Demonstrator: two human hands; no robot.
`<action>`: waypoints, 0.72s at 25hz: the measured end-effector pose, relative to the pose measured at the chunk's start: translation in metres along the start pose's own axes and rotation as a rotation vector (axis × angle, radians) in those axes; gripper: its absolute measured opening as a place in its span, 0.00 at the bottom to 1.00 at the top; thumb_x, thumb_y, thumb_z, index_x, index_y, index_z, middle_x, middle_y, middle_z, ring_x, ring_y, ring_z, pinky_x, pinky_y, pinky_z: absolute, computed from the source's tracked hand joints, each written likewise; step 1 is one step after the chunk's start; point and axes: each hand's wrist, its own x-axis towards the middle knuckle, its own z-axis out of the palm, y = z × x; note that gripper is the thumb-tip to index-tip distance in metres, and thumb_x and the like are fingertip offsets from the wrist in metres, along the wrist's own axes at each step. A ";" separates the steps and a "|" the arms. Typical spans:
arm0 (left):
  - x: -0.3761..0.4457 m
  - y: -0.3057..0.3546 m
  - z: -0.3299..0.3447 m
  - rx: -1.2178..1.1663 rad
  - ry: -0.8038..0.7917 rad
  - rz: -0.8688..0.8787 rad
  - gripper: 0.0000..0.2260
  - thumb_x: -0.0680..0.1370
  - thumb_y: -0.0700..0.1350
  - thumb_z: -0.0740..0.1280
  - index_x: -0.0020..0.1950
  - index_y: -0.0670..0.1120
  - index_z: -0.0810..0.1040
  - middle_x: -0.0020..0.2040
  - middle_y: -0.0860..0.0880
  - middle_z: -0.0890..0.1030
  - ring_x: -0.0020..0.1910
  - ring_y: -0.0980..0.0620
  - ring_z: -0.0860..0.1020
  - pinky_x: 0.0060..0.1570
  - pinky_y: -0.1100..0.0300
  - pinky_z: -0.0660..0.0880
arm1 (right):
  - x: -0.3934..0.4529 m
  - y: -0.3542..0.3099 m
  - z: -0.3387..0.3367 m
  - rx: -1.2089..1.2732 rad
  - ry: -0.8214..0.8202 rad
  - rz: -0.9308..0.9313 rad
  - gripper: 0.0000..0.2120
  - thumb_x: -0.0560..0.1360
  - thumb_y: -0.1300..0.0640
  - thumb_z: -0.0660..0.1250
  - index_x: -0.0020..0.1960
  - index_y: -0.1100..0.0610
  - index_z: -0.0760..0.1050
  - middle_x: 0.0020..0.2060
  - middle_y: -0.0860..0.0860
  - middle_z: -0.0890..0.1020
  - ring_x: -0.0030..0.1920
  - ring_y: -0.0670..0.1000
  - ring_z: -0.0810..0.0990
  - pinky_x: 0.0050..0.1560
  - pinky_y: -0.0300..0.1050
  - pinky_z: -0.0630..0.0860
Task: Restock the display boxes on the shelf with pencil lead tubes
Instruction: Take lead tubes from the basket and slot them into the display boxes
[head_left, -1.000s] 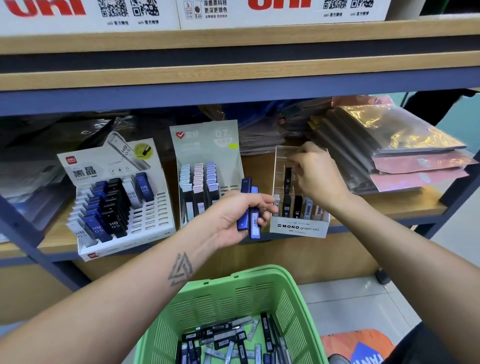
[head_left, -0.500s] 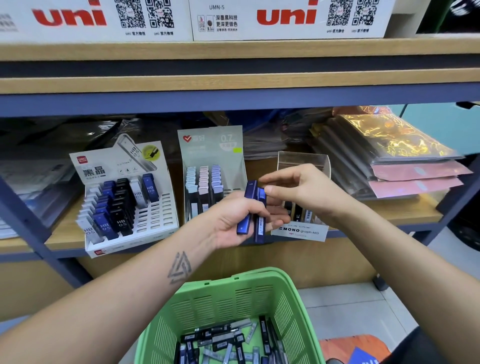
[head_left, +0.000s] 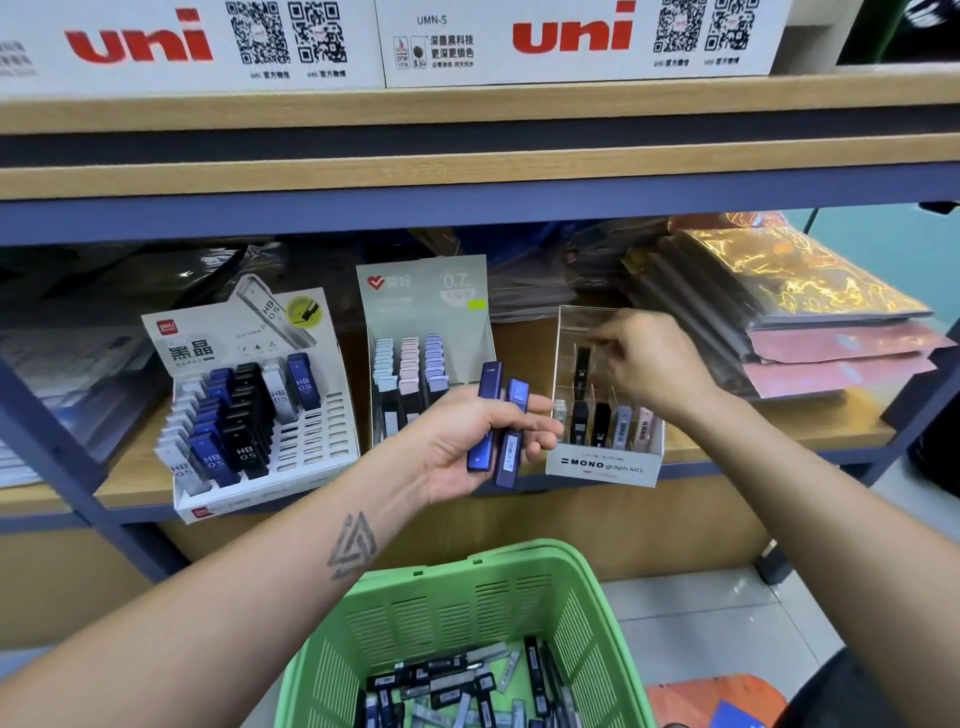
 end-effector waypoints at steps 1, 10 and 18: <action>0.001 -0.001 0.001 0.009 -0.003 0.001 0.13 0.77 0.27 0.63 0.62 0.30 0.75 0.47 0.32 0.82 0.38 0.46 0.82 0.38 0.60 0.79 | 0.001 -0.003 0.004 -0.041 -0.013 -0.035 0.13 0.78 0.62 0.67 0.61 0.54 0.82 0.56 0.54 0.83 0.56 0.57 0.81 0.53 0.57 0.80; 0.006 -0.003 0.000 0.035 -0.010 -0.008 0.13 0.77 0.27 0.62 0.61 0.30 0.76 0.47 0.33 0.83 0.38 0.46 0.82 0.38 0.60 0.79 | 0.006 -0.008 0.013 -0.074 0.018 -0.048 0.12 0.74 0.68 0.70 0.53 0.55 0.84 0.51 0.52 0.82 0.51 0.55 0.82 0.48 0.53 0.81; 0.003 -0.002 0.000 0.025 -0.011 -0.010 0.13 0.77 0.27 0.63 0.61 0.30 0.76 0.49 0.31 0.82 0.38 0.46 0.82 0.39 0.60 0.80 | 0.002 -0.012 0.005 0.006 -0.025 -0.028 0.08 0.78 0.62 0.70 0.53 0.52 0.85 0.50 0.50 0.85 0.50 0.53 0.83 0.48 0.48 0.79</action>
